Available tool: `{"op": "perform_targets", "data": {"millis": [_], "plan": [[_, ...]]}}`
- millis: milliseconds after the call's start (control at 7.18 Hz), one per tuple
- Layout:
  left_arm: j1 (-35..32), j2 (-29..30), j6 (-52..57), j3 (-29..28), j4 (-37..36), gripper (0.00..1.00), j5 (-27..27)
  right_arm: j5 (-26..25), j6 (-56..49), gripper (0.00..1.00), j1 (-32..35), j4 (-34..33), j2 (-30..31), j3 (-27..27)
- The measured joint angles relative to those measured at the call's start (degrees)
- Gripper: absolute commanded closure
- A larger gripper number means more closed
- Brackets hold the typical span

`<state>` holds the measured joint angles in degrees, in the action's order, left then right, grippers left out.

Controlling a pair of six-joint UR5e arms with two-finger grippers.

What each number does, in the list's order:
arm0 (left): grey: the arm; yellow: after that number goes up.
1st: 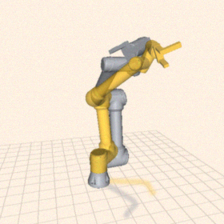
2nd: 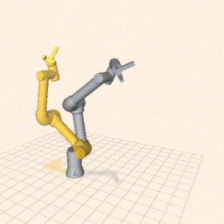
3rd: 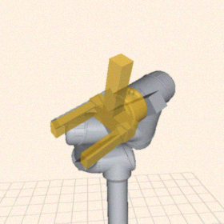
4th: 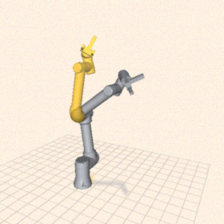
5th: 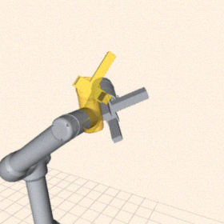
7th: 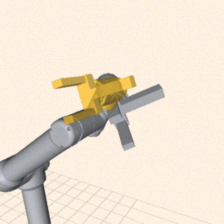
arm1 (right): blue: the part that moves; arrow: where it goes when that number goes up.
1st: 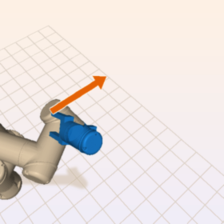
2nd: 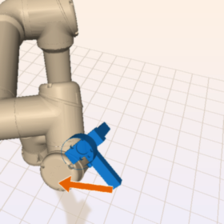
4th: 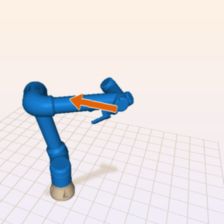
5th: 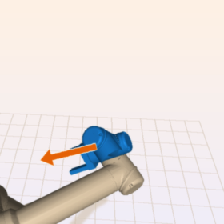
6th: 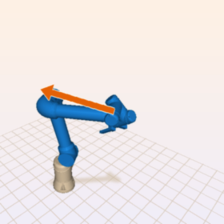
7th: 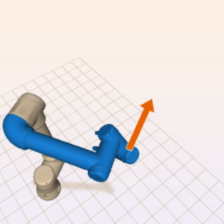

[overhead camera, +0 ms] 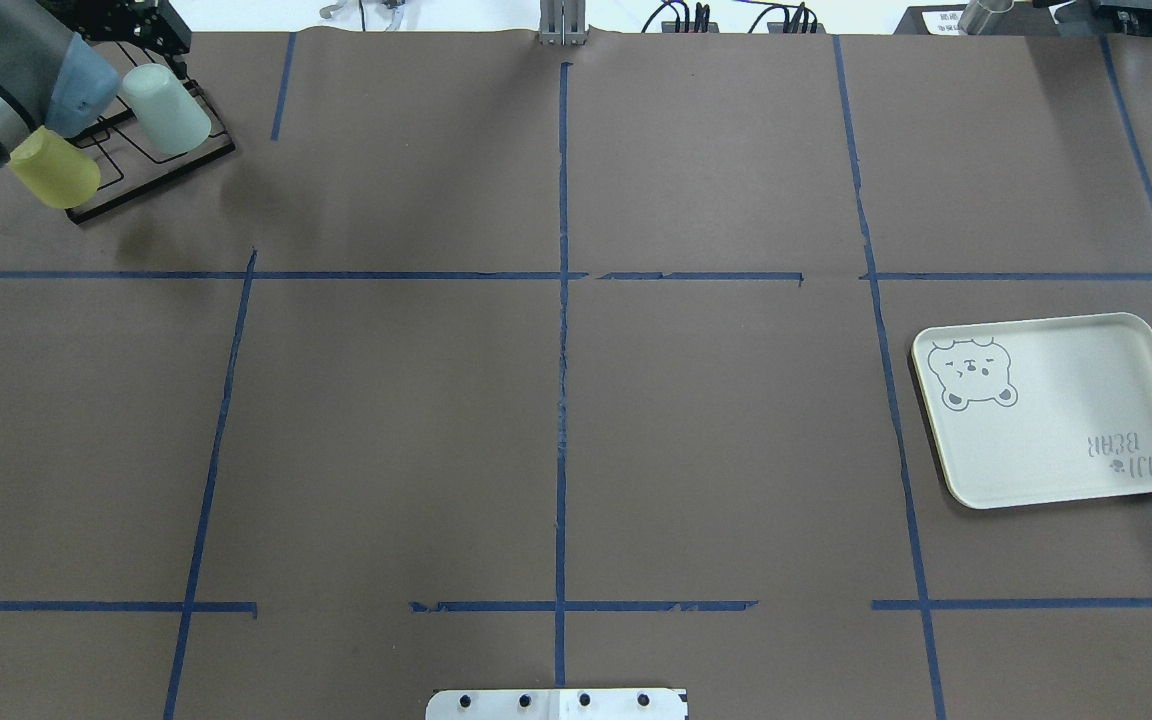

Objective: Left arm grabs green cup and hands to right arm on tray

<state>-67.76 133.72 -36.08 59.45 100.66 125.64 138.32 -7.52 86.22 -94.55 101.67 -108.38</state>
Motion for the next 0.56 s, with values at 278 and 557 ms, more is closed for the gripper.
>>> {"op": "perform_targets", "data": {"millis": [278,557], "plan": [[0.9,-0.06,-0.68,-1.23,1.42,0.02,-1.41,0.01,-0.09,0.0,0.0,0.06,0.16,0.01],[0.95,-0.27,-0.61,-1.82,2.01,0.03,-1.58,0.02,-0.1,0.0,0.0,0.07,0.19,0.01]]}}
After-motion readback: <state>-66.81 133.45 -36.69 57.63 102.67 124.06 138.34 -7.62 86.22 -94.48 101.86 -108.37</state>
